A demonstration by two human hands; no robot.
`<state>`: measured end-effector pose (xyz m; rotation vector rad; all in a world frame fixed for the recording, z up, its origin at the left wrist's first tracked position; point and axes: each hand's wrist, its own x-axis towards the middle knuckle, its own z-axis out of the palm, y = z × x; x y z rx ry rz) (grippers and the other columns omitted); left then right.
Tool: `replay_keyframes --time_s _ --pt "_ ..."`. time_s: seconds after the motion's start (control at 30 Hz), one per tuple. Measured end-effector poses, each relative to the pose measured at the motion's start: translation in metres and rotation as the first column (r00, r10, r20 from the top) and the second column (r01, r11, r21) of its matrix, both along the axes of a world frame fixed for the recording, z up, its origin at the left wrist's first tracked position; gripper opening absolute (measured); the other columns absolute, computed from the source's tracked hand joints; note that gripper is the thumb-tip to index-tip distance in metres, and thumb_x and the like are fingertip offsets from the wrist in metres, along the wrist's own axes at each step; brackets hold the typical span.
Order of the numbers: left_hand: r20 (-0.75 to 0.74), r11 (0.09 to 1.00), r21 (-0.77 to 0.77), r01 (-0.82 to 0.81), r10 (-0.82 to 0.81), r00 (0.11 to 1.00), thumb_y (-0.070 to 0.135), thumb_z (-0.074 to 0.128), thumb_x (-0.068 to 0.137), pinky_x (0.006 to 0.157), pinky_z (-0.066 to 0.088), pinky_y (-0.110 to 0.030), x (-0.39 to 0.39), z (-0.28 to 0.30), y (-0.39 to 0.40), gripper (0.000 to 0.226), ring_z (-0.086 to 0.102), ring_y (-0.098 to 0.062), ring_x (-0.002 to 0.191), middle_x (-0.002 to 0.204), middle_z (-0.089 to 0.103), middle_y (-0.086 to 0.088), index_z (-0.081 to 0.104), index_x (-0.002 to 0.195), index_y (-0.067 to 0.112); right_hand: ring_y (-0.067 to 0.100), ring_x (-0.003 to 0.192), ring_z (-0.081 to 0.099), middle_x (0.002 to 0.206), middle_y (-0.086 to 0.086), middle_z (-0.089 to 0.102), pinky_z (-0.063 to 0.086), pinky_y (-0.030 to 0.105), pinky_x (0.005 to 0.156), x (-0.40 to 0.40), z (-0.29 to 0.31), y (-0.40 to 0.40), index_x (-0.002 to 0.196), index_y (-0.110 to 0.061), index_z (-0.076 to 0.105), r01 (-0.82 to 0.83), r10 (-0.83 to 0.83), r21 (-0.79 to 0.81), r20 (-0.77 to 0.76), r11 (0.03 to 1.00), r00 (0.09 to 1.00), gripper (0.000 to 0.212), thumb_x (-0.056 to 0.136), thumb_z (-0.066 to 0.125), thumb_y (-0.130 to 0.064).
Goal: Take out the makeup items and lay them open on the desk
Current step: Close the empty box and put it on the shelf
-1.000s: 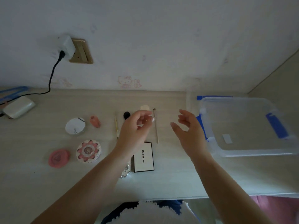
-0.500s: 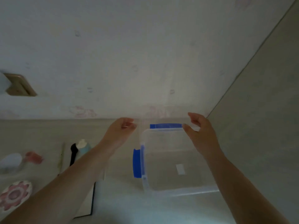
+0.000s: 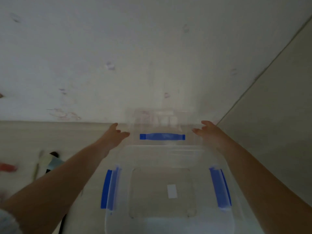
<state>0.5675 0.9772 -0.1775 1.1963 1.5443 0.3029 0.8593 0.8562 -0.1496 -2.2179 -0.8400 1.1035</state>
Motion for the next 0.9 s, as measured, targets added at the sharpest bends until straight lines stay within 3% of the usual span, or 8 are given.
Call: replay_keyframes --time_s 0.13,0.27,0.4,0.5,0.63,0.77,0.9 --pt "0.009 0.999 -0.042 0.002 -0.002 1.000 0.021 0.065 0.087 0.102 0.040 -0.038 0.009 -0.004 -0.002 0.070 0.046 -0.026 0.125 0.140 0.047 -0.010 0.029 0.146 0.016 0.029 0.130 0.042 0.151 0.008 0.031 0.038 0.033 0.096 0.010 -0.014 0.008 0.148 -0.020 0.022 0.065 -0.064 -0.047 0.021 0.997 0.998 0.072 0.089 0.056 -0.043" --pt "-0.013 0.997 -0.017 0.076 -0.076 0.997 0.020 0.061 0.090 0.093 0.040 -0.034 0.017 -0.001 -0.004 0.056 0.049 -0.024 0.116 0.135 0.050 -0.011 0.038 0.141 0.010 0.026 0.122 0.050 0.144 0.006 0.044 0.046 0.043 0.099 0.016 -0.024 0.008 0.143 -0.020 0.036 0.053 -0.056 -0.102 -0.028 0.993 0.998 0.072 0.083 0.059 -0.052" --pt "-0.024 0.995 0.041 0.090 -0.089 0.996 0.022 0.061 0.089 0.098 0.041 -0.036 0.018 0.006 -0.004 0.058 0.051 -0.023 0.113 0.135 0.050 -0.012 0.038 0.142 0.012 0.024 0.121 0.050 0.143 0.005 0.044 0.047 0.036 0.093 0.016 -0.021 0.002 0.144 -0.017 0.035 0.080 -0.084 -0.061 -0.068 0.995 0.994 0.067 0.087 0.058 -0.044" --pt "-0.003 0.990 0.126 0.064 -0.064 0.998 0.020 0.061 0.090 0.105 0.039 -0.040 0.016 0.020 -0.008 0.056 0.050 -0.026 0.118 0.134 0.051 -0.012 0.039 0.141 0.017 0.023 0.114 0.052 0.140 0.006 0.046 0.046 0.034 0.088 0.012 -0.010 -0.007 0.142 -0.018 0.037 0.146 -0.141 0.041 -0.102 0.988 0.985 0.057 0.091 0.056 -0.033" --pt "0.045 0.963 0.255 0.091 -0.106 0.993 0.013 0.054 0.092 0.085 0.041 -0.031 0.009 0.046 -0.022 0.053 0.051 -0.020 0.097 0.117 0.052 -0.007 0.038 0.142 0.023 0.024 0.125 0.046 0.142 0.004 0.044 0.038 0.033 0.095 0.008 0.011 -0.025 0.139 -0.023 0.041 0.197 -0.184 0.207 -0.081 0.958 0.980 0.045 0.095 0.046 -0.023" --pt "0.108 0.919 0.388 0.066 -0.117 0.987 0.009 0.047 0.095 0.078 0.040 -0.027 -0.005 0.066 -0.044 0.048 0.048 -0.016 0.097 0.123 0.050 -0.006 0.041 0.140 0.023 0.019 0.125 0.049 0.137 0.001 0.052 0.039 0.035 0.102 0.001 0.025 -0.051 0.129 -0.026 0.052 0.313 -0.248 0.390 -0.209 0.866 0.946 0.035 0.094 0.050 -0.022" --pt "0.213 0.904 0.428 -0.016 -0.084 0.973 0.006 0.044 0.096 0.094 0.041 -0.032 -0.026 0.078 -0.074 0.041 0.057 -0.016 0.104 0.122 0.056 -0.001 0.051 0.131 0.024 0.017 0.116 0.056 0.121 0.001 0.061 0.041 0.030 0.091 -0.016 0.045 -0.081 0.102 -0.023 0.062 0.454 -0.255 0.467 -0.429 0.759 0.867 0.017 0.094 0.050 -0.014"
